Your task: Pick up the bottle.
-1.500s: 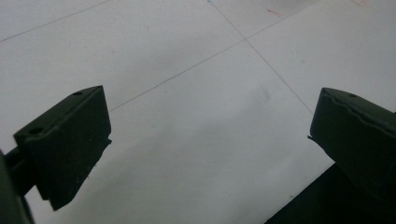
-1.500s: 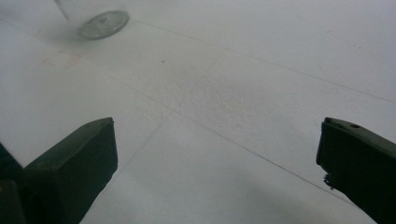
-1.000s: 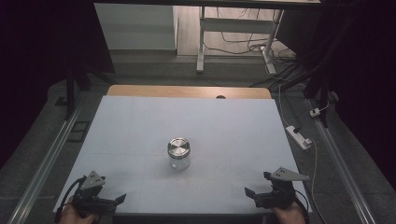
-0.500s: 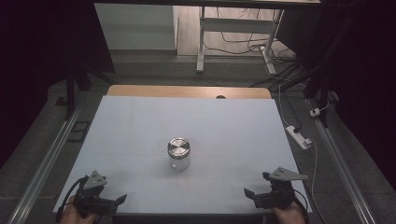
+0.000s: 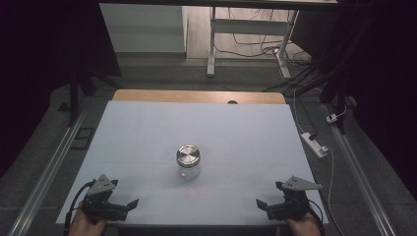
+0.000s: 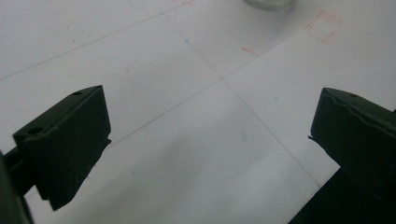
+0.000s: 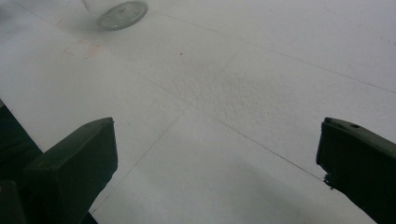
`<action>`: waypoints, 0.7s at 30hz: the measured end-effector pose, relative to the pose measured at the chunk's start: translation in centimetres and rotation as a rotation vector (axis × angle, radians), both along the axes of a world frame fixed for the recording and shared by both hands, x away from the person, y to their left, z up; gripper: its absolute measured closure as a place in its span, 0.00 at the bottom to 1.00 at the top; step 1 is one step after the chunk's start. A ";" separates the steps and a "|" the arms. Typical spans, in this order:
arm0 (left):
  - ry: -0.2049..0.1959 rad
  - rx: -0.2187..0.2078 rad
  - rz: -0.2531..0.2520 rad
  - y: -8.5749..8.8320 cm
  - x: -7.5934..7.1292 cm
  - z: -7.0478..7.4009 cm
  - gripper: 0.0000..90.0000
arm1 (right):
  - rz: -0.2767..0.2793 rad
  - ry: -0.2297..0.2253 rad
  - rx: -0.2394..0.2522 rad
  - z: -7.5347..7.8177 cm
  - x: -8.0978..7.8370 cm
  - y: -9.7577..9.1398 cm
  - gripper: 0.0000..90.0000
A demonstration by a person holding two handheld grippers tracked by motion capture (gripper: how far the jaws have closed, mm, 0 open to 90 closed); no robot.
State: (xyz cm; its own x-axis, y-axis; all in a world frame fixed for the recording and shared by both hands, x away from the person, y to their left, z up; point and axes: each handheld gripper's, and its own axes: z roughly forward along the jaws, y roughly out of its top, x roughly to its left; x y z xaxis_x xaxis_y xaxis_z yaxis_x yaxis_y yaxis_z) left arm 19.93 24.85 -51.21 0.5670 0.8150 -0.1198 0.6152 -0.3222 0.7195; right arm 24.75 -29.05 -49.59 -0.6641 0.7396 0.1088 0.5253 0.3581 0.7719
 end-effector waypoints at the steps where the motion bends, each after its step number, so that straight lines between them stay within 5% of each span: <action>1: -0.004 -0.006 -0.014 -0.1 0.2 0.0 0.00 | 0.001 0.000 -0.001 0.0 0.0 0.0 0.00; 9: -0.058 -0.041 -0.108 -1.2 1.9 0.0 0.00 | 0.006 -0.001 -0.006 0.0 0.0 0.1 0.00; 21: -0.089 -0.057 -0.169 -3.5 4.5 -0.2 0.00 | 0.011 -0.003 -0.013 0.0 0.0 0.2 0.00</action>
State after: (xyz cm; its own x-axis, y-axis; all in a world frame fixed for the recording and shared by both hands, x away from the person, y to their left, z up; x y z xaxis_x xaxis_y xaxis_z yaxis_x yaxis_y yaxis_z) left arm 24.41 21.36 -51.40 0.7055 0.7007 -0.1058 0.4886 -0.3729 0.7888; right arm 24.74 -28.88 -49.61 -0.6725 0.7337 0.0973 0.5191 0.3738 0.7686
